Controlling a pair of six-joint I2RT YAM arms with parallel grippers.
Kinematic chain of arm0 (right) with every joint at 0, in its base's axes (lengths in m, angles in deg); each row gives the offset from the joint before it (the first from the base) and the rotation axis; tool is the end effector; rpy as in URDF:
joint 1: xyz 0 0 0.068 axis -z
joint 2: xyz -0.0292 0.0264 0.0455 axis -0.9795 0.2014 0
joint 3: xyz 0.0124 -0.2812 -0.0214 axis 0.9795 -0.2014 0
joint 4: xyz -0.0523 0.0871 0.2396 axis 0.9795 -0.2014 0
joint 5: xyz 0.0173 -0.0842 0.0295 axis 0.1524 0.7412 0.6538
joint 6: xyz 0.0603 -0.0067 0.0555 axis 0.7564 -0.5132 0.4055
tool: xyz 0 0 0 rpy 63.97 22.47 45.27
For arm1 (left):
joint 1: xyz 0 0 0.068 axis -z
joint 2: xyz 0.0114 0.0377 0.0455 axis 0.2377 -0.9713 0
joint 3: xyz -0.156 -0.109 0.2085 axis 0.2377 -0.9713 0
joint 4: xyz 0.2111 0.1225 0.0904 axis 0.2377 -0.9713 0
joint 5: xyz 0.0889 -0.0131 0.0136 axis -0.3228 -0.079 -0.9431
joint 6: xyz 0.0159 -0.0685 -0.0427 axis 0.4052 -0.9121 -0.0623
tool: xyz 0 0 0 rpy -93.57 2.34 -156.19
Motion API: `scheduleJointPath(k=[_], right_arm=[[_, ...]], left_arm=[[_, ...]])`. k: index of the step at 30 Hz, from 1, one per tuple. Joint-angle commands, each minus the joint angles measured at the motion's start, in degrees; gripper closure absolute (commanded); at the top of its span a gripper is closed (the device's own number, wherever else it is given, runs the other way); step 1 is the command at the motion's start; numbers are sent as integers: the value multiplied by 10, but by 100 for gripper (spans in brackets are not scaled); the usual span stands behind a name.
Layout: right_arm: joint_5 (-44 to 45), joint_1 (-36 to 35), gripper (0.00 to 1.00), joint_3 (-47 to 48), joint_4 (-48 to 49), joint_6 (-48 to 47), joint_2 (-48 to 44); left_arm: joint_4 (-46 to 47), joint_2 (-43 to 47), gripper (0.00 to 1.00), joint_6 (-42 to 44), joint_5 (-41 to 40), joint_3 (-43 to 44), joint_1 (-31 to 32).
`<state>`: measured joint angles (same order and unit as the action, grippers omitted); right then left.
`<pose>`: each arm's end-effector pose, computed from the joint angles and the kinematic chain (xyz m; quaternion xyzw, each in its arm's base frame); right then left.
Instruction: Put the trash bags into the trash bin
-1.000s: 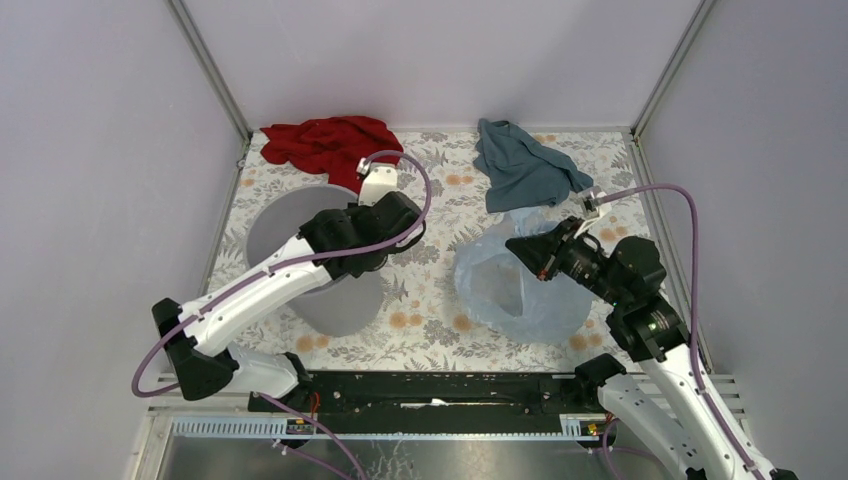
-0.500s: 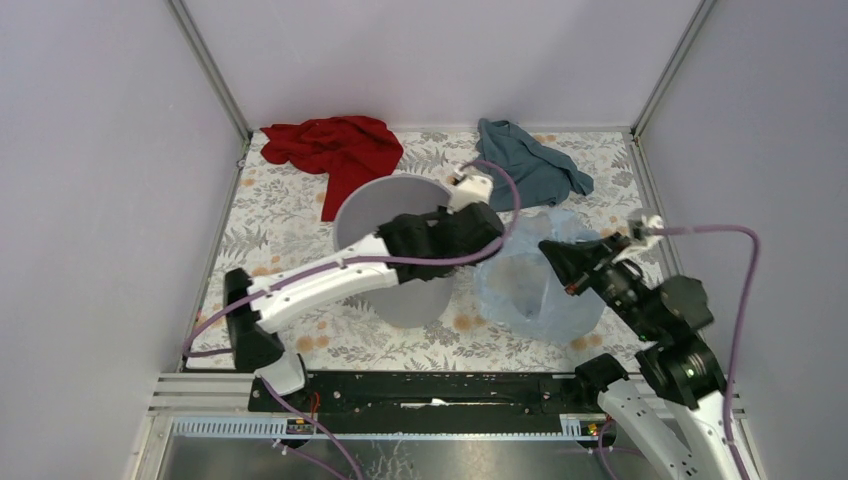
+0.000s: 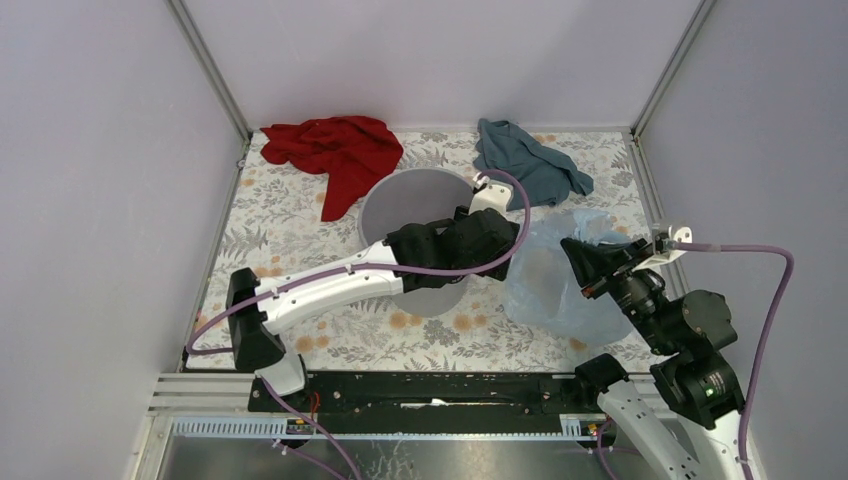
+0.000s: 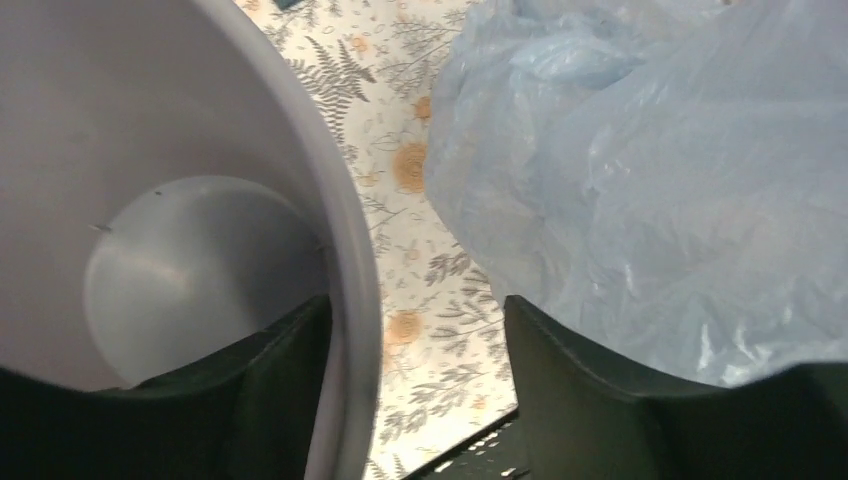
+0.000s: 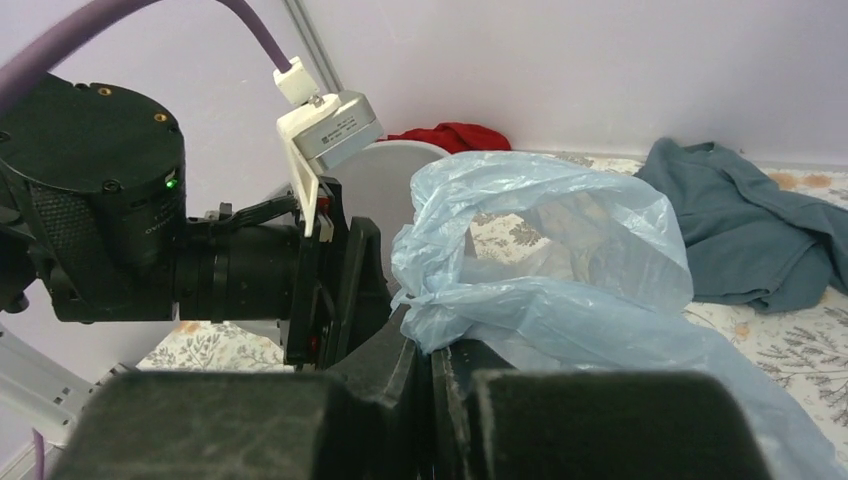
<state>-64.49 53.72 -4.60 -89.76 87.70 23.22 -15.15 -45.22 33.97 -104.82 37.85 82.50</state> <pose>0.0690 0.0411 0.4117 -0.0867 0.6154 0.3152 0.7172 0.1702 -0.3521 0.3533 0.1752 0.8778 -0.1860 0.4052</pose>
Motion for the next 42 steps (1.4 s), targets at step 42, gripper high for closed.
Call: scheduleJointPath(k=[42], right_arm=[[-282, -16, 100, 368, 628, 498, 514]], left_arm=[[12, 619, 1, -75, -98, -266, 2]])
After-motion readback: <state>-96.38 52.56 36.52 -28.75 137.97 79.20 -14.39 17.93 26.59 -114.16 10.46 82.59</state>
